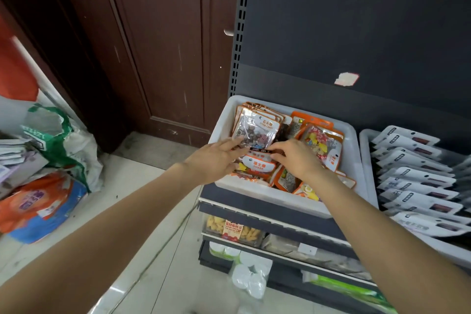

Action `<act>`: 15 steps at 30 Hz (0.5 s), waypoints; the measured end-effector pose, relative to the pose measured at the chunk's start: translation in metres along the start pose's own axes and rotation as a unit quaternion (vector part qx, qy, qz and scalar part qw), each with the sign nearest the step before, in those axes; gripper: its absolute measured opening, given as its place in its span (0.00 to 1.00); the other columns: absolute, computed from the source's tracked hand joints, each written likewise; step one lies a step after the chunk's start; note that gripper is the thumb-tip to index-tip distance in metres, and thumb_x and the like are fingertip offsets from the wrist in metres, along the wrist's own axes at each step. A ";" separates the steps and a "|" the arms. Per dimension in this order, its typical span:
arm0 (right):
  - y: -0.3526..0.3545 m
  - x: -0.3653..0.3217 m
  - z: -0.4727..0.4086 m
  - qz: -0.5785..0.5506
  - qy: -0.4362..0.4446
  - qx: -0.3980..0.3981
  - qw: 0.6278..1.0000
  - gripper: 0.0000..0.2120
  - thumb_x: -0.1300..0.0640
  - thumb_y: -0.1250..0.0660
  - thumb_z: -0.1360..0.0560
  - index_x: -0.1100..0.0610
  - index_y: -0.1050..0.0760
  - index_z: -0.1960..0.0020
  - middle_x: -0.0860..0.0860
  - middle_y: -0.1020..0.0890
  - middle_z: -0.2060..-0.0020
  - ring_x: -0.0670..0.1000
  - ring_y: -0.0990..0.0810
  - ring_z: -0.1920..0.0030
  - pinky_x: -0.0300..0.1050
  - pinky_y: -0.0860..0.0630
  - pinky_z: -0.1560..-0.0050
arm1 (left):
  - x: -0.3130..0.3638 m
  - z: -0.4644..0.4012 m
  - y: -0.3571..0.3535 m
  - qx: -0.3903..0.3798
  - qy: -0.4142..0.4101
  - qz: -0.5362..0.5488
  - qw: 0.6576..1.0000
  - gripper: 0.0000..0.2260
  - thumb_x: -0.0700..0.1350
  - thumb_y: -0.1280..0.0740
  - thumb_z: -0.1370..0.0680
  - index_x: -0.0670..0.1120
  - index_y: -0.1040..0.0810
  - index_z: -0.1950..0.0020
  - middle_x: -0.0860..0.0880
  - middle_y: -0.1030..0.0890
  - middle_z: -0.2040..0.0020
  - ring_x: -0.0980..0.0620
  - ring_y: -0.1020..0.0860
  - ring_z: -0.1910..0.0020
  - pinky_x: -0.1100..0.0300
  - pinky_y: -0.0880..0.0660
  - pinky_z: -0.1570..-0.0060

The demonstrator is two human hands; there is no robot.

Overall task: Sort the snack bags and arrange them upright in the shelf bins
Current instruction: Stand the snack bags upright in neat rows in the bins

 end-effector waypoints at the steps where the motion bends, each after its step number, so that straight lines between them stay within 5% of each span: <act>1: -0.001 -0.001 0.001 0.023 -0.006 0.010 1.000 0.14 0.51 0.37 0.22 0.48 0.25 0.36 0.51 0.19 0.44 0.53 0.22 0.43 0.57 0.31 0.35 | -0.001 0.004 -0.001 0.006 -0.009 -0.003 1.000 0.22 0.51 0.48 0.16 0.57 0.49 0.23 0.55 0.55 0.22 0.51 0.53 0.23 0.52 0.47 0.27; 8: -0.011 -0.020 0.015 0.048 0.008 0.057 0.997 0.20 0.52 0.38 0.21 0.49 0.32 0.30 0.49 0.27 0.33 0.51 0.30 0.33 0.51 0.40 0.28 | -0.017 0.030 -0.008 -0.006 -0.068 -0.033 0.997 0.23 0.57 0.46 0.19 0.61 0.47 0.24 0.54 0.59 0.22 0.52 0.56 0.23 0.54 0.53 0.26; 15: -0.008 -0.040 0.009 0.046 -0.014 0.038 0.998 0.14 0.56 0.39 0.20 0.50 0.25 0.35 0.51 0.20 0.42 0.51 0.21 0.44 0.45 0.25 0.48 | -0.033 0.032 -0.016 -0.002 -0.094 -0.021 0.995 0.26 0.55 0.41 0.19 0.64 0.49 0.24 0.54 0.63 0.22 0.52 0.57 0.23 0.52 0.52 0.26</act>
Point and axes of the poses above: each hand's wrist, its own z-axis away from the middle knuckle, its own y-axis out of the back of the hand, x = y × z, the point moved 1 cm from there along -z, towards the middle knuckle
